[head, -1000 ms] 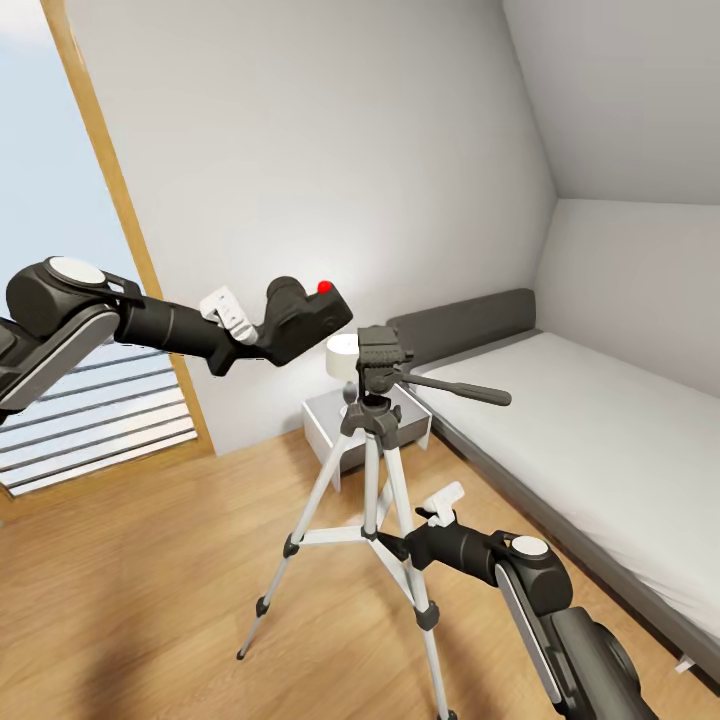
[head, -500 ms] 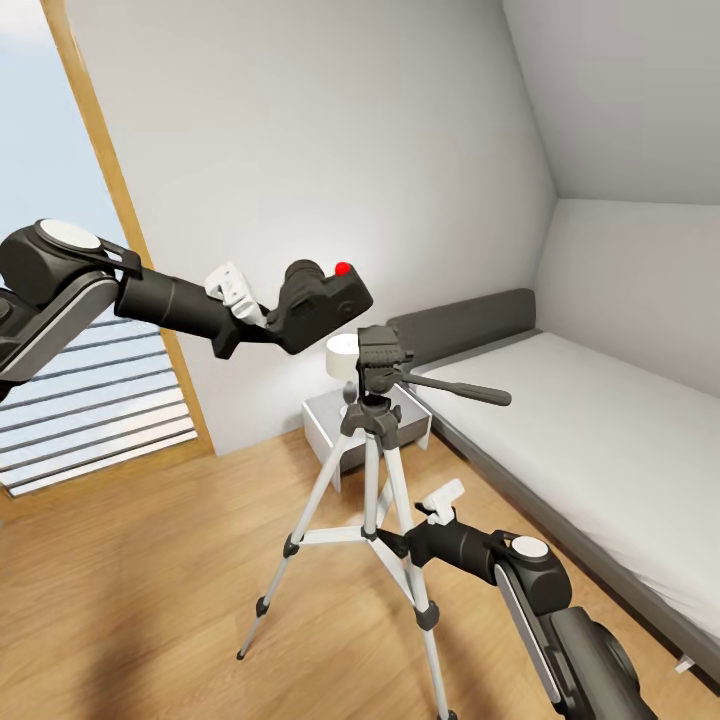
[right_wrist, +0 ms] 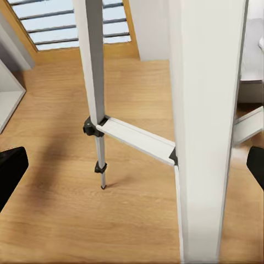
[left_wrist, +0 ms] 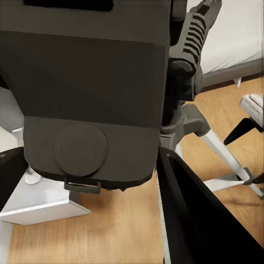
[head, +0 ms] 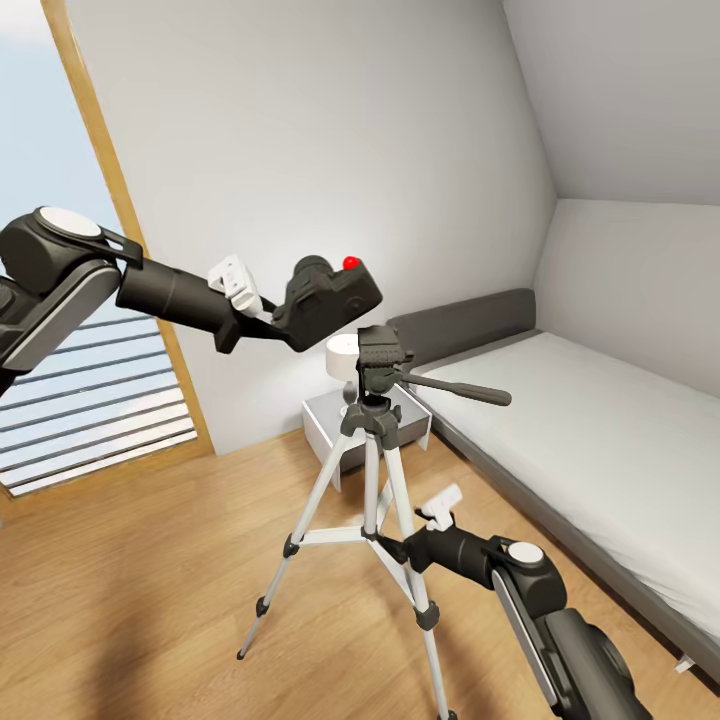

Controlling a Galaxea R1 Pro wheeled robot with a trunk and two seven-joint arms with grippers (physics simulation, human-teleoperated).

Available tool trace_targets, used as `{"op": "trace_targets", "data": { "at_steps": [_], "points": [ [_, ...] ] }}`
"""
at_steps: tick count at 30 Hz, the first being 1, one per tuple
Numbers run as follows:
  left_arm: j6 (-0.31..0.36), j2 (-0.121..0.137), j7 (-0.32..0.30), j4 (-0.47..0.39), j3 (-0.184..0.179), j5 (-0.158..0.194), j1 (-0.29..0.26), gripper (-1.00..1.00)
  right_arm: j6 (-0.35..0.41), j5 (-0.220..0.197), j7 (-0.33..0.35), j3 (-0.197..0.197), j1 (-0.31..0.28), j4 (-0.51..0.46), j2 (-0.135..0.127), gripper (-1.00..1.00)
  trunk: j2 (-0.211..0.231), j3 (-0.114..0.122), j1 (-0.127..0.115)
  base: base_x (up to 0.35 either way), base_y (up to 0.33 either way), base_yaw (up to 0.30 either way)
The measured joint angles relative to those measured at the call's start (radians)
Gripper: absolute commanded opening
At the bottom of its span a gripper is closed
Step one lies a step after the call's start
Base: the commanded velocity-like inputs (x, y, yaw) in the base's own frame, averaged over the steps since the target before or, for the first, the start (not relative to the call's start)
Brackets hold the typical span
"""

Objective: Attach the digital camera to the camera tripod in the bedroom.

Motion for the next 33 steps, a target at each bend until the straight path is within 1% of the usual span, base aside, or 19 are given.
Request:
{"op": "trace_targets", "data": {
  "at_steps": [7, 13, 18, 25, 33],
  "points": [
    [-0.018, -0.015, -0.017, 0.011, 0.000, -0.001, -0.015, -1.00, -0.062, 0.026, -0.002, -0.007, 0.000, 0.065, 0.002, 1.00, 0.000, 0.000, 0.000, 0.000, 0.000, 0.000],
    [-0.024, -0.038, -0.022, 0.025, -0.001, -0.001, -0.023, -1.00, -0.094, 0.041, -0.002, -0.009, -0.001, 0.099, 0.002, 1.00, 0.000, 0.000, 0.000, 0.000, 0.000, 0.000],
    [-0.026, -0.053, -0.026, 0.031, -0.001, -0.002, -0.027, -1.00, -0.105, 0.047, -0.002, -0.010, -0.001, 0.110, 0.000, 1.00, 0.000, 0.000, 0.000, 0.000, 0.000, 0.000],
    [-0.027, -0.059, -0.030, 0.033, -0.001, -0.002, -0.031, -1.00, -0.109, 0.049, -0.002, -0.011, -0.003, 0.114, -0.001, 1.00, 0.000, 0.000, 0.000, 0.000, 0.000, 0.000],
    [-0.031, -0.070, -0.057, 0.050, -0.003, -0.002, -0.066, -1.00, -0.112, 0.052, -0.002, -0.010, -0.008, 0.132, -0.003, 1.00, 0.000, 0.000, 0.000, 0.000, 0.000, 0.000]
  ]
}}
